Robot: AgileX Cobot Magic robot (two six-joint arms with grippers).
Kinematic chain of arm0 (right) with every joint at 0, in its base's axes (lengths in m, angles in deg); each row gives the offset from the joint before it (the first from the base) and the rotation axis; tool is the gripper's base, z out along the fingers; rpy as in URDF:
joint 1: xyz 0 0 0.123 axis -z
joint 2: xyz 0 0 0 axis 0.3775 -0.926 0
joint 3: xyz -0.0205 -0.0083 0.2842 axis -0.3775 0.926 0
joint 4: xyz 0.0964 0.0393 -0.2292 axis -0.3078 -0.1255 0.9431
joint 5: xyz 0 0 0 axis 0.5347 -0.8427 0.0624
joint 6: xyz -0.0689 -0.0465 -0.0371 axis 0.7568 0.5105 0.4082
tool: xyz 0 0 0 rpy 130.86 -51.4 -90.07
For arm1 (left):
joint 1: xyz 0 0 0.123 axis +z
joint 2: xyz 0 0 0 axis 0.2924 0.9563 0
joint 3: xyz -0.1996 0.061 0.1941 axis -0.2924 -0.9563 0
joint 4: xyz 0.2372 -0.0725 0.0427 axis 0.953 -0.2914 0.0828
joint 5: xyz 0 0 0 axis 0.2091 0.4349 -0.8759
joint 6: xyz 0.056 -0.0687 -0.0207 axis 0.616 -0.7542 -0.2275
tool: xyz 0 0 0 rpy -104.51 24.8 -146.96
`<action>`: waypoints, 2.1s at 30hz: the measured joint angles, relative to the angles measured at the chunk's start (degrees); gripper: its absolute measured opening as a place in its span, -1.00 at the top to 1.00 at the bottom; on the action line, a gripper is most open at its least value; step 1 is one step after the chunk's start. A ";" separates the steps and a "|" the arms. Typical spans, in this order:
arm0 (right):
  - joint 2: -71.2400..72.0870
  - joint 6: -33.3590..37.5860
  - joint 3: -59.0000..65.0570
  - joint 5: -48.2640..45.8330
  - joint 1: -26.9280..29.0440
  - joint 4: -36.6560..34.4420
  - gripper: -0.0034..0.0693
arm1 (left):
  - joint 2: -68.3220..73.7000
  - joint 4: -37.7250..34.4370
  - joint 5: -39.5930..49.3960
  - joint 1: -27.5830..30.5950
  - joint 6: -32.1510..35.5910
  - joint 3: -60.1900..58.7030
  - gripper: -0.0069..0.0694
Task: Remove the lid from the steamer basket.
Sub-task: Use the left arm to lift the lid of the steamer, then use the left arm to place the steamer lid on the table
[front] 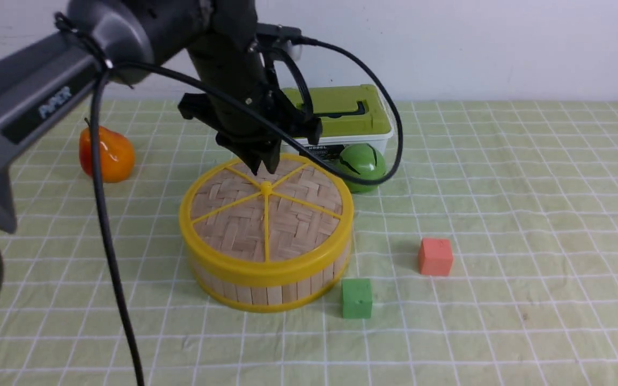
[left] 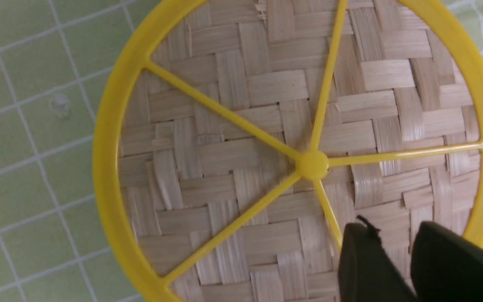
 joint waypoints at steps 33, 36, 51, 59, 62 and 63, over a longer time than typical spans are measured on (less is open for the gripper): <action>0.00 0.00 0.00 0.00 0.00 0.00 0.24 | 4.95 3.88 -2.98 -0.07 0.00 0.69 0.54; 0.00 0.00 0.00 0.00 0.00 0.00 0.24 | -0.97 5.61 -1.67 -0.12 0.00 0.56 0.54; 0.00 0.00 0.00 0.00 0.00 0.00 0.24 | -25.11 14.16 -1.84 17.66 -6.23 -17.34 0.54; 0.00 0.00 0.00 0.00 0.00 0.00 0.24 | -23.90 13.41 -25.10 27.60 -15.32 -42.11 0.54; 0.00 0.00 0.00 0.00 0.00 0.00 0.24 | -20.39 13.47 -30.97 27.98 -17.04 -44.13 0.54; 0.00 0.00 0.00 0.00 0.00 0.00 0.24 | -19.84 13.41 -31.62 27.98 -17.05 -44.20 0.54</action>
